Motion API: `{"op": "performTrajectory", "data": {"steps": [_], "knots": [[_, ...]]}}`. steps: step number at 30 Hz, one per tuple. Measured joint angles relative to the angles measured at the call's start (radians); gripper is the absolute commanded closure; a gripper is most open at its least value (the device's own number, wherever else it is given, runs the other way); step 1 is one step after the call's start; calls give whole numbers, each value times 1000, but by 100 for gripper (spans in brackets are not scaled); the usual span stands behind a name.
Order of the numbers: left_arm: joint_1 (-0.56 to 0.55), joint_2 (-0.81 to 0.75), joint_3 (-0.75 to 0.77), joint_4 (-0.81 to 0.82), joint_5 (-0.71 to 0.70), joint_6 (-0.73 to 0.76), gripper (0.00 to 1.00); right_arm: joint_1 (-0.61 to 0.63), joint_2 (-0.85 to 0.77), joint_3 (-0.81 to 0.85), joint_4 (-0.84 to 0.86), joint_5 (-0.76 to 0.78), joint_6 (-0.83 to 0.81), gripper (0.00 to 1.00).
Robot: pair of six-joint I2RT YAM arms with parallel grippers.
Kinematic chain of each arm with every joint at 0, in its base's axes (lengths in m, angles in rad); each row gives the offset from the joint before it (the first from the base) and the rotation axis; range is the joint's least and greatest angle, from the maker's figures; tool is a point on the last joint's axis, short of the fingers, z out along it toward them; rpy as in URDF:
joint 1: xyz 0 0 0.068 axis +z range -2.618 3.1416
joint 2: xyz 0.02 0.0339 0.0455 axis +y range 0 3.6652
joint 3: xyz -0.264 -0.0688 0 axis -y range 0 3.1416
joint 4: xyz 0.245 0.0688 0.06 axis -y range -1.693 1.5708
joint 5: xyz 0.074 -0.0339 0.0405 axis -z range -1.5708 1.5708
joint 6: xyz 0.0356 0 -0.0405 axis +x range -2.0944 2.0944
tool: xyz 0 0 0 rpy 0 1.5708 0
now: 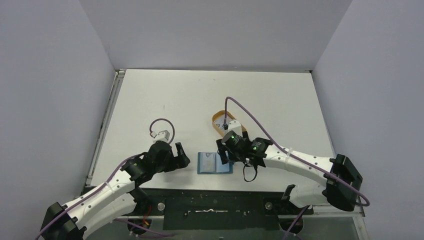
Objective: Put the credit cards into the card holder
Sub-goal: Close the card holder at the center of the board.
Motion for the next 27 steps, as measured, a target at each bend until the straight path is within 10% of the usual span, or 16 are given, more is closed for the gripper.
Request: {"op": "performTrajectory", "data": {"steps": [15,27], "knots": [[11,77,0,4,101,-1,8,29,306,135,-99,92,59,48],[14,143,-23,84,168,-1,20,-32,251,45,-97,85,75,100]]}}
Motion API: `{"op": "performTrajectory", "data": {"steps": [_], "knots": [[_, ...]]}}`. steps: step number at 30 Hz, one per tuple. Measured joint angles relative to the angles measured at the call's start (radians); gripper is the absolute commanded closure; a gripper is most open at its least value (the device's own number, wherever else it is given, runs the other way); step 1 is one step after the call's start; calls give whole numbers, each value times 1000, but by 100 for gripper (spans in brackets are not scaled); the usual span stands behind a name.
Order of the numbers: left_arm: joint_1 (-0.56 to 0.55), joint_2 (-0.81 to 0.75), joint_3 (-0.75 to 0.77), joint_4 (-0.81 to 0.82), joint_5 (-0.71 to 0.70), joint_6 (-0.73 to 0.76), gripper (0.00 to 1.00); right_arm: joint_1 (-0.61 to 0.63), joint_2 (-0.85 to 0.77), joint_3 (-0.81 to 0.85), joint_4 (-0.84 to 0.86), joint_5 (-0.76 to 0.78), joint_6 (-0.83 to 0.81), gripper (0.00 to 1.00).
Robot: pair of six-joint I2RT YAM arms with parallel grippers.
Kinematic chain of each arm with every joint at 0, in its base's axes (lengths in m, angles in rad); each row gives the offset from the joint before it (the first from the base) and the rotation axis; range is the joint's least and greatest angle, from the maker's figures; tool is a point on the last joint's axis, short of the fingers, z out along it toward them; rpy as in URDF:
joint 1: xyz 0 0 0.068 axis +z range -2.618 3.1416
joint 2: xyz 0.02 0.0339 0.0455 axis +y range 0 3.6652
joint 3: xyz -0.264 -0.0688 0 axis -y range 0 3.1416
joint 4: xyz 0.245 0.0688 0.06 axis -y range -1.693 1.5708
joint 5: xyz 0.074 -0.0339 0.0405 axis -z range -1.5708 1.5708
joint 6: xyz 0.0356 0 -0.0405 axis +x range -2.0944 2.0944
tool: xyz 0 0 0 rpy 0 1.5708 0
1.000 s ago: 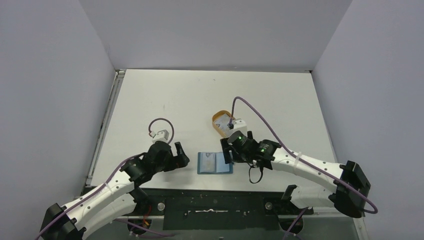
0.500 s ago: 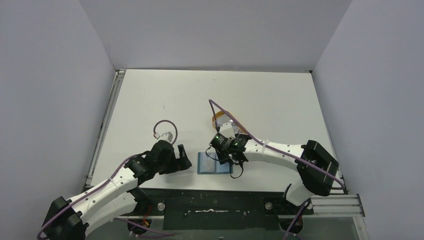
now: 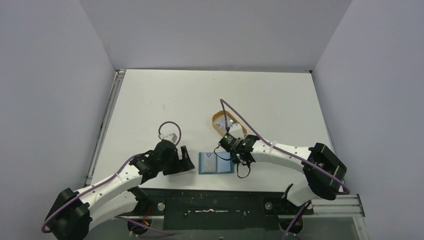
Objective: Put the credit cards into the card holder
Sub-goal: Close the card holder at the center of the board.
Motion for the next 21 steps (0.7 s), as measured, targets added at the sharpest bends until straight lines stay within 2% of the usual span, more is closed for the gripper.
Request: {"op": "performTrajectory", "data": {"steps": [11,21], "knots": [[1,183,1,201,106,-2,32,-71,-249,-92,62,-87,-58,100],[1,362,51,373,203,-6,41,-85,-432,-200,91,-172,-58,100]]}}
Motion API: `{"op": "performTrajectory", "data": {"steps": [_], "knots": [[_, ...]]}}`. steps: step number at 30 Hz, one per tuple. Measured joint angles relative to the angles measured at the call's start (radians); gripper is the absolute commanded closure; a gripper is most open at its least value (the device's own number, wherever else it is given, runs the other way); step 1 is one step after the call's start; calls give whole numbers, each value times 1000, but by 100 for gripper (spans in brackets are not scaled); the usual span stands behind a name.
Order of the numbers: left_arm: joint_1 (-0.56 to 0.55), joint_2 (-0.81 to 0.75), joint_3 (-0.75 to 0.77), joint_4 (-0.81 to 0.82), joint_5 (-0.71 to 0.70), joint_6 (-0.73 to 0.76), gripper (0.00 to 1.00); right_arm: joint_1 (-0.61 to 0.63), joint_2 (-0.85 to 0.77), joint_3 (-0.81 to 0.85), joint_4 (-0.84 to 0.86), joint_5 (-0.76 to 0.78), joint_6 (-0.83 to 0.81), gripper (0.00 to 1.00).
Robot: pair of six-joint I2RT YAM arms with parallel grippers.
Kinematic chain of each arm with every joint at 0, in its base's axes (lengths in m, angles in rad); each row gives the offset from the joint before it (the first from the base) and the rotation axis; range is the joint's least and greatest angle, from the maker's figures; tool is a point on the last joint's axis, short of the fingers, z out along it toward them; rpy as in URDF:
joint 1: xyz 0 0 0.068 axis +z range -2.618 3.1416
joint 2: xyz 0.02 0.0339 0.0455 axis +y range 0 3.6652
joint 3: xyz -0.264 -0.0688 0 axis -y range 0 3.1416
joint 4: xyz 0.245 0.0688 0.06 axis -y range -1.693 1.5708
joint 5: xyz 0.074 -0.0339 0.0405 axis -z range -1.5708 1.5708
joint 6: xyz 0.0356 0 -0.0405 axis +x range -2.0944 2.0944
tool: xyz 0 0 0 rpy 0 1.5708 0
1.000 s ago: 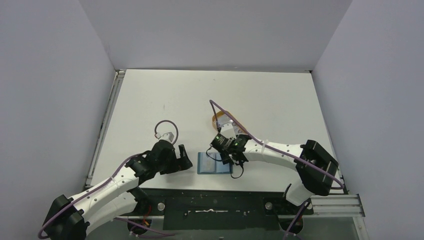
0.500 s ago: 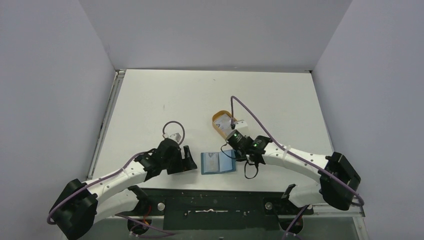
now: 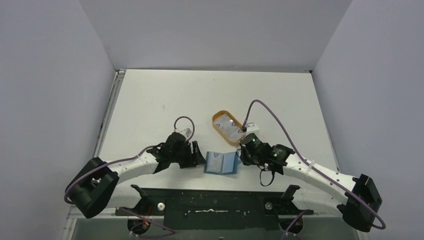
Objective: Put the credit cards into the card holder
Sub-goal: Close the card holder at the center of the board.
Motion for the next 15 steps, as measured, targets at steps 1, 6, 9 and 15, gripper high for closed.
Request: {"op": "performTrajectory", "data": {"steps": [1,6,9,15], "knots": [[0,14,2,17,11,-2,42,0,-23,-10,0,-8,0,100],[-2,76,8,94,54,-9,52,-2,-84,-26,0,-29,2,100],[-10,106,9,132,75,-17,55,-5,-101,-26,2,-36,9,100],[-49,135,9,172,88,-34,63,-6,-126,-26,39,-42,40,100]]}}
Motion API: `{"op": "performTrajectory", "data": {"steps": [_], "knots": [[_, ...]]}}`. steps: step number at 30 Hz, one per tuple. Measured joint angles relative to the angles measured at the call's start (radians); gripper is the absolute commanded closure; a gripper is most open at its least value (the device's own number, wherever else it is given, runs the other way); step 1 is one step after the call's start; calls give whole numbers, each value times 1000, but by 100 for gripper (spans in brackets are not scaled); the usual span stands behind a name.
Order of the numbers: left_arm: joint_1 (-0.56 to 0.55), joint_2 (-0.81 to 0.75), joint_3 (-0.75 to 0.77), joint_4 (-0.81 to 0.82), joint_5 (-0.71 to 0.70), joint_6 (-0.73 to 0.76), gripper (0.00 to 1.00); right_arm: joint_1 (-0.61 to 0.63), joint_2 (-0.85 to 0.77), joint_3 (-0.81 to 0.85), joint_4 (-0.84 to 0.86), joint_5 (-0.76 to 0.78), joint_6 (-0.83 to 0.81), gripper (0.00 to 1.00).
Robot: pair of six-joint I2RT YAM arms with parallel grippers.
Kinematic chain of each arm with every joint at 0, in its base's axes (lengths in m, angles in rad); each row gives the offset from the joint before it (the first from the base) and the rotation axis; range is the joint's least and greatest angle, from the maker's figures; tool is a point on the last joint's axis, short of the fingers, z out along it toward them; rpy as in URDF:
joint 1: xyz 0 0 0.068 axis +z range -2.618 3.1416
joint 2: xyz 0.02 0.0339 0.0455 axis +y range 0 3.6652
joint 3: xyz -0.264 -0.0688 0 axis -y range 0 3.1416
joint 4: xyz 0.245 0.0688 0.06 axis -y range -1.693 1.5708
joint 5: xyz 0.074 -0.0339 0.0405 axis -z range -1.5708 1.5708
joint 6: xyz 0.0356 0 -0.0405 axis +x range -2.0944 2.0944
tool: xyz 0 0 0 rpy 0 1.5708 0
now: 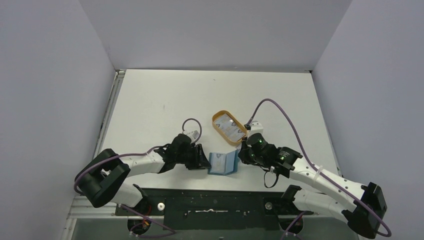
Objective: Put the credit cards into the card holder
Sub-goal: Close the card holder at the center of the board.
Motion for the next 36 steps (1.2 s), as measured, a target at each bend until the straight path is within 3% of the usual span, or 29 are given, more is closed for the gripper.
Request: {"op": "performTrajectory", "data": {"steps": [11,27,33,36], "knots": [[-73,45,-3,50,3,-34,78,16,106,-3,157,-108,42,100],[-76,5,-37,43,-23,-34,84,124,427,71,499,-267,157,100],[-71,-36,-68,36,-47,-38,84,138,499,98,552,-309,172,48],[-70,-89,-98,10,-69,-39,84,138,499,102,527,-304,164,36]]}}
